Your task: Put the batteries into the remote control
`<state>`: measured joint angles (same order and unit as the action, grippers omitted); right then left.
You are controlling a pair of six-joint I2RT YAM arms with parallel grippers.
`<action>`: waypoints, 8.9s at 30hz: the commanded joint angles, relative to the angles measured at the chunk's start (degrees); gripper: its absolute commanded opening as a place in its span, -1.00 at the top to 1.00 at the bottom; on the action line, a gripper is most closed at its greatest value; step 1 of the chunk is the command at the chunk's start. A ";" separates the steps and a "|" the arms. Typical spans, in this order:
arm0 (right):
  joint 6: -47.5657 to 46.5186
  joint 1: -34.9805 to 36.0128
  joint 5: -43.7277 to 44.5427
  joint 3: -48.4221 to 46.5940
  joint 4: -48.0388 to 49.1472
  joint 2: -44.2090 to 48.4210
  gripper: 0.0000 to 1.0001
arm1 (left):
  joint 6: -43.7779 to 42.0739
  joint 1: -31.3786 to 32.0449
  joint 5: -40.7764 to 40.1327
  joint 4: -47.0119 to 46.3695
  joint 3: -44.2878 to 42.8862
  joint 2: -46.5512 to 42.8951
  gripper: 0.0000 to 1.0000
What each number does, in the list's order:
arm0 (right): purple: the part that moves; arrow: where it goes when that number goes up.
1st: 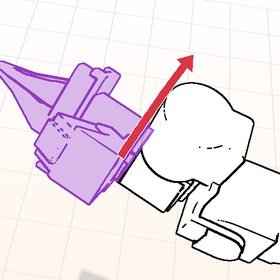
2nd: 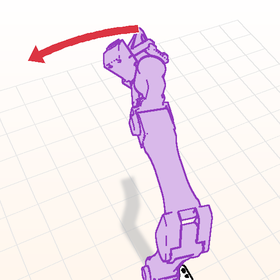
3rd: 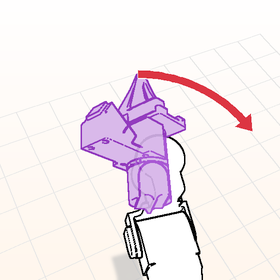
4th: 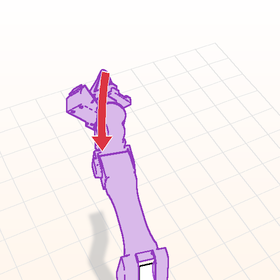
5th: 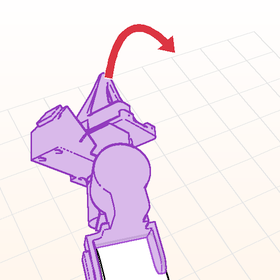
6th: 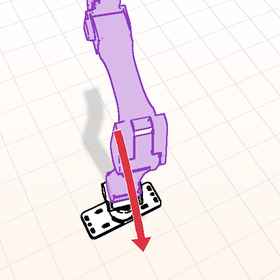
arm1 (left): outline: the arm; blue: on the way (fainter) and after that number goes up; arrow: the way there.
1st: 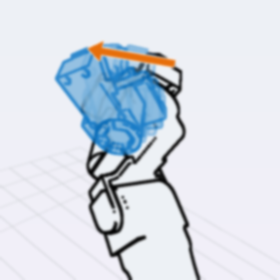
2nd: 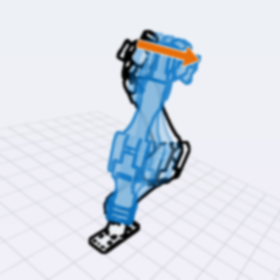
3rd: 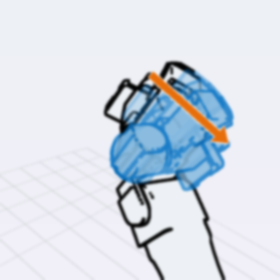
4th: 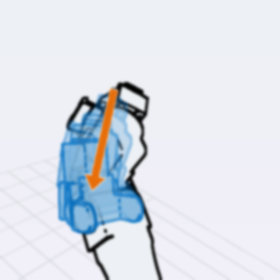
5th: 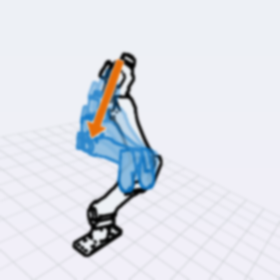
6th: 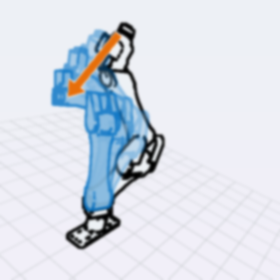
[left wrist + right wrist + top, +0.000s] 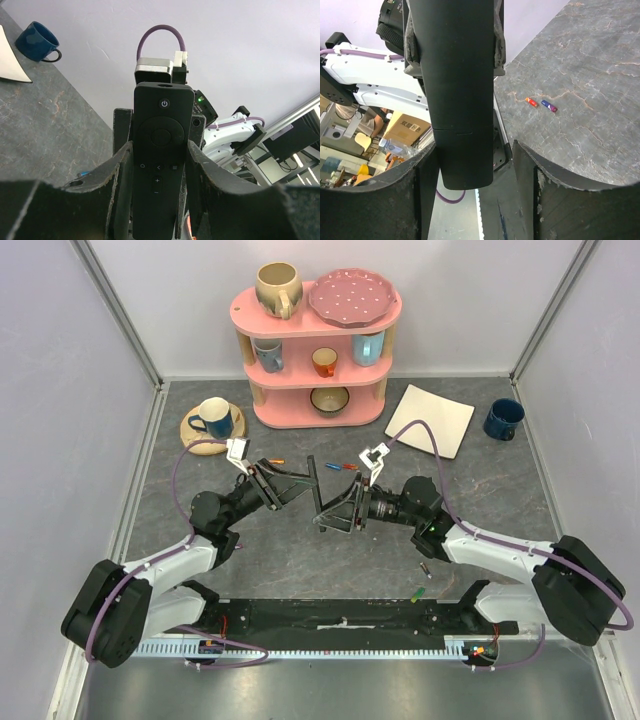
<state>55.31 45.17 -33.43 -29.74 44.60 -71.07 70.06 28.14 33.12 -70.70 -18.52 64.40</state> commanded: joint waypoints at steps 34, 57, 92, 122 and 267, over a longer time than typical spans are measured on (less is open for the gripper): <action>-36.49 2.37 35.34 -16.84 -61.56 10.43 0.31 | -25.23 5.59 -20.27 58.83 -16.81 -10.35 -0.98; -35.45 14.07 47.67 -23.09 -62.79 3.74 0.31 | -24.80 12.90 -24.86 50.22 -16.72 -4.11 -0.68; -34.04 15.83 48.72 -22.65 -61.91 3.92 0.31 | -24.54 17.39 -29.79 45.82 -16.11 1.16 0.14; -28.78 15.74 54.15 -20.81 -67.54 16.66 -0.72 | -27.52 17.30 -37.60 42.67 -14.01 -0.76 0.96; -32.55 8.53 38.70 -28.01 -77.91 9.02 -0.91 | 12.90 9.04 -10.62 -20.62 -0.63 30.07 0.96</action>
<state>23.03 52.29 3.68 -54.04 -32.53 -61.82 76.31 37.56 19.84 -71.22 -17.91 90.74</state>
